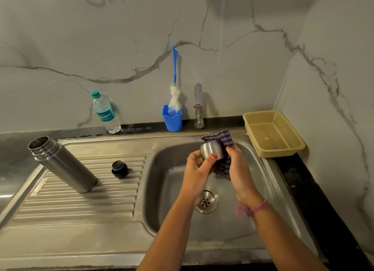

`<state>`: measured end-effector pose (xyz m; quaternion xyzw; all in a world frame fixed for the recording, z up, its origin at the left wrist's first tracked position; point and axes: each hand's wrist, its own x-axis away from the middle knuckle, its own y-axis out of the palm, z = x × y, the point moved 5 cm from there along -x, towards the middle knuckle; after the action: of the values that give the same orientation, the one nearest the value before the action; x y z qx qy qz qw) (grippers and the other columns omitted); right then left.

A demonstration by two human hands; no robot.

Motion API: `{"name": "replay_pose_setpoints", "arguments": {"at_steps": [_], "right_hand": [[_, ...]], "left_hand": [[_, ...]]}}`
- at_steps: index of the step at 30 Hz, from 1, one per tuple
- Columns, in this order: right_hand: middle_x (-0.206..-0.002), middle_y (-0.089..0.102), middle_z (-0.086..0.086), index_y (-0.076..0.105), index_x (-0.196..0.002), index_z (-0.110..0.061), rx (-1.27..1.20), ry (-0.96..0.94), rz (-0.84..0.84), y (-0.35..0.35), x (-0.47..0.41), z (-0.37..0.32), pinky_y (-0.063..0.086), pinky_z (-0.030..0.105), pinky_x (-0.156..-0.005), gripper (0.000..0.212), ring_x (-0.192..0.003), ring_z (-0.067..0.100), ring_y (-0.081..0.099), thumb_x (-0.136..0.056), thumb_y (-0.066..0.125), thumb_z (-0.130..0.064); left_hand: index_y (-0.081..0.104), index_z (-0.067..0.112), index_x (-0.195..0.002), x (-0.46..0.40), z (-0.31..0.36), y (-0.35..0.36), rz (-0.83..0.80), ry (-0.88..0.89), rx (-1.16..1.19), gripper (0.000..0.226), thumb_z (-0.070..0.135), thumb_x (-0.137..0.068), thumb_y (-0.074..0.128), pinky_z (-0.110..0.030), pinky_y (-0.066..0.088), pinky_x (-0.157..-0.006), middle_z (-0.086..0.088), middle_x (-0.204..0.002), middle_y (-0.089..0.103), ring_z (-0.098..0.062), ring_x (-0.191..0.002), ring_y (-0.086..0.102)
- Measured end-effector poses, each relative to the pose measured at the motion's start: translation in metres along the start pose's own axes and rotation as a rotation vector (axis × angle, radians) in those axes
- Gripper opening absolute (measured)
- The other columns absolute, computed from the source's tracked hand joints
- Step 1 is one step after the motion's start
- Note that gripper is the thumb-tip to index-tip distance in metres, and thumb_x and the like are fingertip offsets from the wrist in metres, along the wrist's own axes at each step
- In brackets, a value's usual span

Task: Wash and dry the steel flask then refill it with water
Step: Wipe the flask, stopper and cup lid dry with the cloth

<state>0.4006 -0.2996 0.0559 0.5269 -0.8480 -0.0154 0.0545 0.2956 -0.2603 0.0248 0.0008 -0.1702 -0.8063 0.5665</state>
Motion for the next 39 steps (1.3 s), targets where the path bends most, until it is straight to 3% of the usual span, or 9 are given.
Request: {"name": "replay_pose_setpoints", "arguments": {"at_steps": [7, 11, 15, 18, 22, 26, 32, 35, 39], "right_hand": [[-0.153, 0.03, -0.014, 0.035, -0.147, -0.027, 0.315, -0.392, -0.098, 0.021, 0.017, -0.009, 0.021, 0.031, -0.117, 0.057, -0.141, -0.001, 0.024, -0.091, 0.029, -0.037], [-0.134, 0.053, -0.008, 0.048, -0.135, -0.027, 0.109, -0.252, -0.113, 0.019, 0.012, -0.012, 0.037, 0.018, -0.104, 0.041, -0.124, -0.001, 0.047, -0.097, 0.035, -0.022], [-0.102, 0.066, 0.005, 0.062, -0.102, -0.027, 0.042, -0.014, -0.023, 0.009, 0.001, -0.011, 0.052, 0.033, -0.083, 0.027, -0.097, 0.017, 0.063, -0.1, 0.036, -0.021], [-0.127, 0.056, -0.011, 0.05, -0.132, -0.028, 0.106, -0.183, -0.088, 0.019, 0.011, -0.015, 0.041, 0.011, -0.093, 0.04, -0.118, -0.001, 0.051, -0.095, 0.035, -0.023], [-0.139, 0.04, -0.025, 0.036, -0.141, -0.033, 0.144, -0.287, -0.119, 0.024, 0.017, -0.018, 0.026, 0.0, -0.1, 0.05, -0.128, -0.017, 0.033, -0.091, 0.032, -0.023], [-0.12, 0.06, -0.003, 0.051, -0.129, -0.032, 0.099, -0.116, -0.102, 0.021, 0.012, -0.01, 0.045, 0.015, -0.091, 0.034, -0.112, 0.006, 0.056, -0.101, 0.036, -0.02], [-0.096, 0.067, 0.007, 0.062, -0.101, -0.022, 0.037, 0.131, -0.01, 0.009, 0.001, -0.005, 0.05, 0.03, -0.066, 0.027, -0.089, 0.019, 0.064, -0.099, 0.037, -0.03], [-0.113, 0.065, 0.007, 0.059, -0.114, -0.03, 0.06, -0.008, -0.073, 0.018, 0.006, -0.009, 0.05, 0.031, -0.082, 0.028, -0.099, 0.015, 0.062, -0.098, 0.037, -0.03], [-0.147, 0.034, -0.021, 0.034, -0.139, -0.039, 0.207, -0.302, -0.116, 0.034, 0.022, -0.018, 0.025, 0.008, -0.107, 0.05, -0.134, -0.012, 0.028, -0.091, 0.032, -0.027]], "left_hand": [[0.058, -0.001, -0.109, 0.001, 0.013, 0.007, -0.064, -0.017, 0.073, 0.029, 0.025, -0.097, 0.055, -0.03, 0.054, -0.087, -0.013, -0.095, 0.067, -0.018, -0.09, 0.064], [0.062, -0.002, -0.116, 0.002, 0.012, 0.003, -0.07, -0.019, 0.049, 0.037, 0.028, -0.095, 0.064, -0.034, 0.054, -0.095, -0.015, -0.103, 0.072, -0.02, -0.098, 0.069], [0.065, 0.006, -0.116, 0.002, 0.012, 0.001, -0.071, 0.006, -0.004, 0.027, 0.025, -0.096, 0.062, -0.03, 0.053, -0.088, -0.009, -0.102, 0.074, -0.014, -0.093, 0.069], [0.05, 0.005, -0.134, -0.001, 0.013, -0.006, 0.011, -0.026, 0.057, 0.058, 0.036, -0.088, 0.068, -0.035, 0.052, -0.091, -0.019, -0.122, 0.066, -0.016, -0.097, 0.067], [0.052, 0.003, -0.121, -0.003, 0.011, -0.008, 0.026, -0.058, 0.071, 0.029, 0.023, -0.1, 0.054, -0.04, 0.05, -0.102, -0.023, -0.132, 0.051, -0.02, -0.104, 0.059], [0.052, 0.003, -0.129, 0.001, 0.008, -0.002, -0.007, -0.072, 0.065, 0.058, 0.037, -0.087, 0.073, -0.033, 0.055, -0.093, -0.017, -0.119, 0.067, -0.024, -0.109, 0.068], [0.062, 0.007, -0.124, 0.006, 0.01, -0.005, -0.083, 0.015, 0.06, 0.052, 0.031, -0.08, 0.074, -0.026, 0.056, -0.078, -0.015, -0.112, 0.072, -0.02, -0.098, 0.069], [0.048, 0.012, -0.137, 0.002, 0.008, -0.014, 0.032, 0.007, 0.14, 0.068, 0.031, -0.077, 0.075, -0.037, 0.054, -0.096, -0.008, -0.112, 0.073, -0.022, -0.105, 0.069], [0.056, -0.002, -0.128, 0.002, 0.016, -0.013, -0.007, 0.066, 0.136, 0.059, 0.034, -0.083, 0.068, -0.041, 0.049, -0.1, -0.014, -0.106, 0.07, -0.022, -0.098, 0.065]]}}
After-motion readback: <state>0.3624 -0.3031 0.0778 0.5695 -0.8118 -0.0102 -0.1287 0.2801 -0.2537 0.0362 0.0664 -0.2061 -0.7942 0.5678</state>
